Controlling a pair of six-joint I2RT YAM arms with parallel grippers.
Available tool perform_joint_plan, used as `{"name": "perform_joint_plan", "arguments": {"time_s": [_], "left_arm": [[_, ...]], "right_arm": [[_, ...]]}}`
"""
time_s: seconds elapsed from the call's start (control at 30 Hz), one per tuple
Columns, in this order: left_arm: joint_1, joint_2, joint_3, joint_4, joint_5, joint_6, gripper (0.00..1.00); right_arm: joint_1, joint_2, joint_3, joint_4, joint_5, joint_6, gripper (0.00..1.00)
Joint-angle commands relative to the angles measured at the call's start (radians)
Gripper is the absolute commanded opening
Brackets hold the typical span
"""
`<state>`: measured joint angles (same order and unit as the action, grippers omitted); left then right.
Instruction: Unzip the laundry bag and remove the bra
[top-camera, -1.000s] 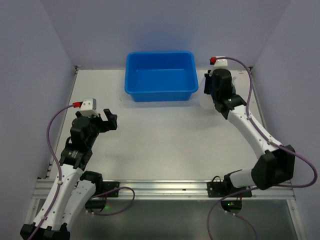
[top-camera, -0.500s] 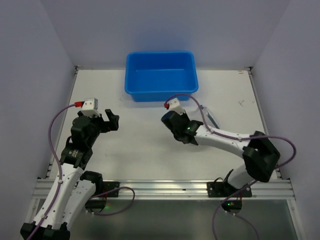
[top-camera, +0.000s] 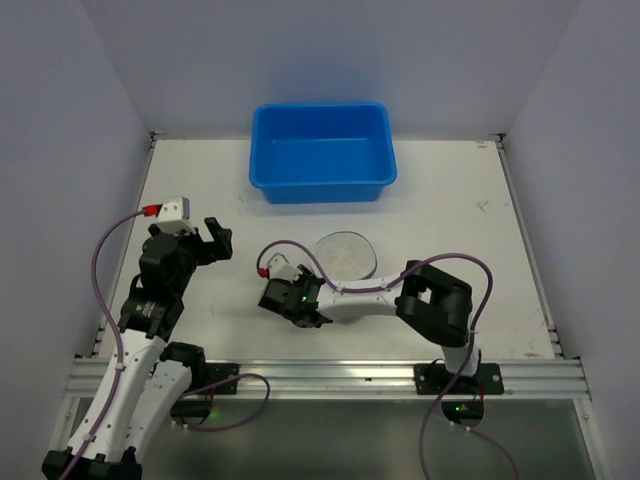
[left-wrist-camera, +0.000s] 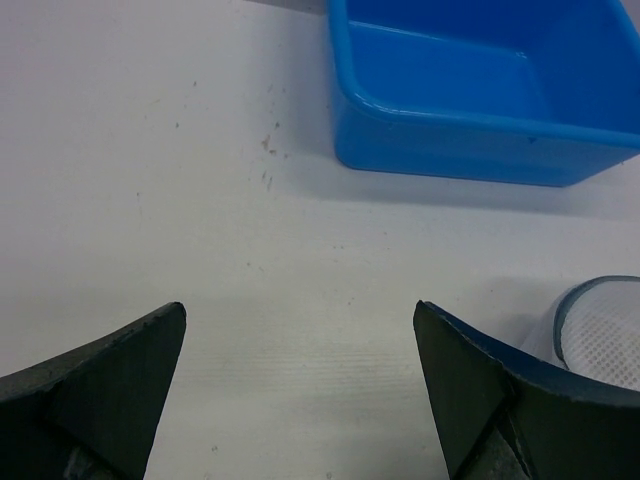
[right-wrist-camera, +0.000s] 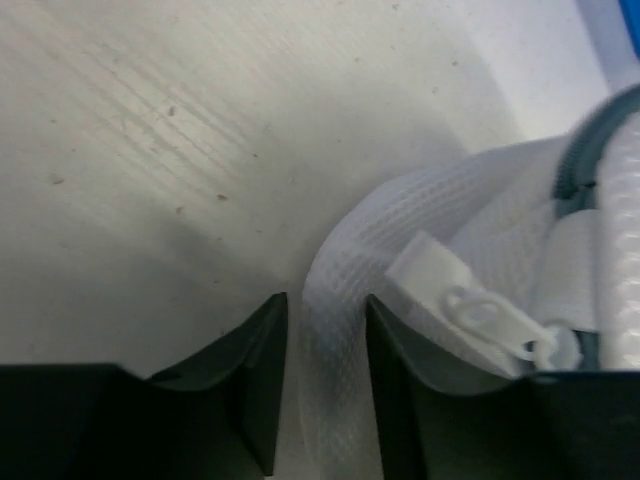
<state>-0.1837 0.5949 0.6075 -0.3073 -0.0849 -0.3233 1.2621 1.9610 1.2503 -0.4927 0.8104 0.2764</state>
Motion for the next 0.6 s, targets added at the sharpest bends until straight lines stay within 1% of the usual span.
{"name": "perform_joint_plan", "arguments": {"time_s": [0.0,0.07,0.1,0.13,0.17,0.3,0.47,0.57], "left_arm": [[0.010,-0.007,0.005,0.008,-0.029,-0.017,1.00],[0.010,-0.004,0.002,0.013,-0.021,-0.017,1.00],[0.010,-0.003,0.001,0.014,-0.012,-0.017,1.00],[0.012,0.000,0.000,0.017,-0.007,-0.017,1.00],[0.012,0.003,-0.002,0.019,-0.003,-0.017,1.00],[0.012,0.023,0.000,0.028,0.036,-0.020,1.00],[0.012,0.072,0.011,0.016,0.066,-0.048,1.00],[0.010,0.100,0.018,0.013,0.118,-0.071,1.00]], "right_arm": [[-0.006,-0.040,0.017,0.037,-0.109,0.015,0.42],[-0.006,-0.078,0.006,0.039,-0.134,0.012,0.47],[-0.006,-0.097,0.005,0.042,-0.149,0.006,0.51],[-0.004,-0.138,0.003,0.040,-0.184,0.007,0.52],[-0.003,-0.139,0.006,0.037,-0.209,0.010,0.54],[0.005,-0.273,0.038,-0.010,-0.330,0.033,0.61],[0.006,-0.387,0.066,-0.038,-0.471,0.046,0.65],[0.006,-0.468,0.043,-0.046,-0.465,0.110,0.65]]}}
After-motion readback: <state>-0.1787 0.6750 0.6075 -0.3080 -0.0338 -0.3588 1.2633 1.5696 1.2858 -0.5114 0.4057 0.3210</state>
